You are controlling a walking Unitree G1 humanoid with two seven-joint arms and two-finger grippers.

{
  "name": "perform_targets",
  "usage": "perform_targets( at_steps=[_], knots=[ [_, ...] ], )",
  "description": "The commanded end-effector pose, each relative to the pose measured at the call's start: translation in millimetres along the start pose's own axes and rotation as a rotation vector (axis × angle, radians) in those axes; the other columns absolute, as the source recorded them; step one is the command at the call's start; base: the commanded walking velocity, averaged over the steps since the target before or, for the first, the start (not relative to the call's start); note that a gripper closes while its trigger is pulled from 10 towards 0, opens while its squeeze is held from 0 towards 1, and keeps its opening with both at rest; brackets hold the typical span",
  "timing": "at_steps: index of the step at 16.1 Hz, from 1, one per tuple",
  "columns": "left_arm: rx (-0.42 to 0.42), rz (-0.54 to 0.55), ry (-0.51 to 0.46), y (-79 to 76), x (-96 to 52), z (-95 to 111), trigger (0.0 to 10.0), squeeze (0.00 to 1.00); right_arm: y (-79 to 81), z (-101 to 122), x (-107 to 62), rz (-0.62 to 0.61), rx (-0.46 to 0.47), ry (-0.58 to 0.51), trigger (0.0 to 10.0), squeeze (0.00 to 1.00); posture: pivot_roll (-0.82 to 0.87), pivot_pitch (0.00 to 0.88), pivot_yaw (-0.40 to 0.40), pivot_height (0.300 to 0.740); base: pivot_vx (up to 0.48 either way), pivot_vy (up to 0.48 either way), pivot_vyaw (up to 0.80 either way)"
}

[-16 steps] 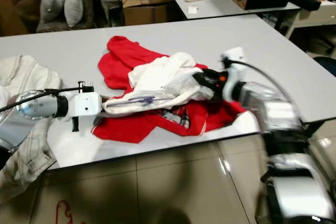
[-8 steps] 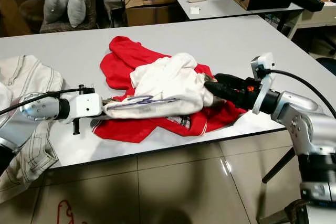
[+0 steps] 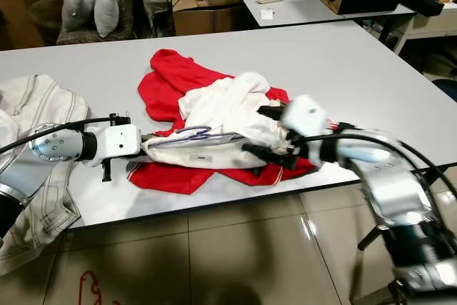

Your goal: Hang hanger

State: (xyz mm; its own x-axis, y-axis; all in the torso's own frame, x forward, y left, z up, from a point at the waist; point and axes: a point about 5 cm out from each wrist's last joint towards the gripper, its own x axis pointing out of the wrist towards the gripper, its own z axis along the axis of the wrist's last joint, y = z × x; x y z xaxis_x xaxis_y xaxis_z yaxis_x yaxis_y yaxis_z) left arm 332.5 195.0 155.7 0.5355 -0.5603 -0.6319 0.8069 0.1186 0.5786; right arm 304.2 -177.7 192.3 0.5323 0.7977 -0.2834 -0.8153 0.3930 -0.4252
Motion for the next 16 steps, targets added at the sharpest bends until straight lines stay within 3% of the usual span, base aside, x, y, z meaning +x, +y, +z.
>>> perform_targets(
  at_steps=[1,4,5,6,7,11,13,16],
  knots=[
    [0.046,0.029,-0.014,10.7,-6.7,8,0.0,0.0,-2.6,0,8.1,-0.012,-0.067,0.022,10.0,0.0,0.05,0.0,0.083,0.74,0.0,0.0,0.0],
    [0.096,0.029,-0.028,11.5,-9.5,15,0.0,0.0,-5.4,3,23.7,0.034,-0.074,-0.003,10.0,0.0,0.06,0.0,0.079,0.74,0.0,0.0,0.0],
    [0.103,0.027,-0.028,11.1,-9.8,16,0.0,0.0,-5.4,2,25.8,0.045,-0.078,0.002,8.2,0.0,0.06,0.0,0.078,0.74,0.0,0.0,0.0],
    [0.114,0.025,-0.027,10.2,-10.1,17,0.0,0.0,-5.8,4,33.2,0.069,-0.066,-0.011,3.5,0.0,0.07,0.0,0.076,0.74,0.0,0.0,0.0],
    [0.132,0.023,-0.018,9.1,-10.6,18,0.0,0.0,-6.3,7,44.5,0.108,-0.031,-0.038,0.0,0.0,0.07,0.0,0.072,0.74,0.0,0.0,0.0],
    [0.138,0.024,-0.012,7.9,-12.8,19,0.0,0.0,-6.5,9,58.6,0.171,-0.036,-0.035,0.0,0.0,0.09,0.0,0.064,0.74,0.0,0.0,0.0],
    [0.133,0.024,-0.009,7.8,-13.2,19,0.0,0.0,-4.4,12,64.3,0.208,-0.026,-0.042,1.4,0.0,0.09,0.0,0.065,0.74,0.0,0.0,0.0],
    [0.137,0.024,-0.013,8.4,-11.4,21,0.0,0.0,0.6,11,75.1,0.223,-0.021,-0.043,1.1,0.0,0.08,0.0,0.068,0.74,0.0,0.0,0.0]
  ],
)
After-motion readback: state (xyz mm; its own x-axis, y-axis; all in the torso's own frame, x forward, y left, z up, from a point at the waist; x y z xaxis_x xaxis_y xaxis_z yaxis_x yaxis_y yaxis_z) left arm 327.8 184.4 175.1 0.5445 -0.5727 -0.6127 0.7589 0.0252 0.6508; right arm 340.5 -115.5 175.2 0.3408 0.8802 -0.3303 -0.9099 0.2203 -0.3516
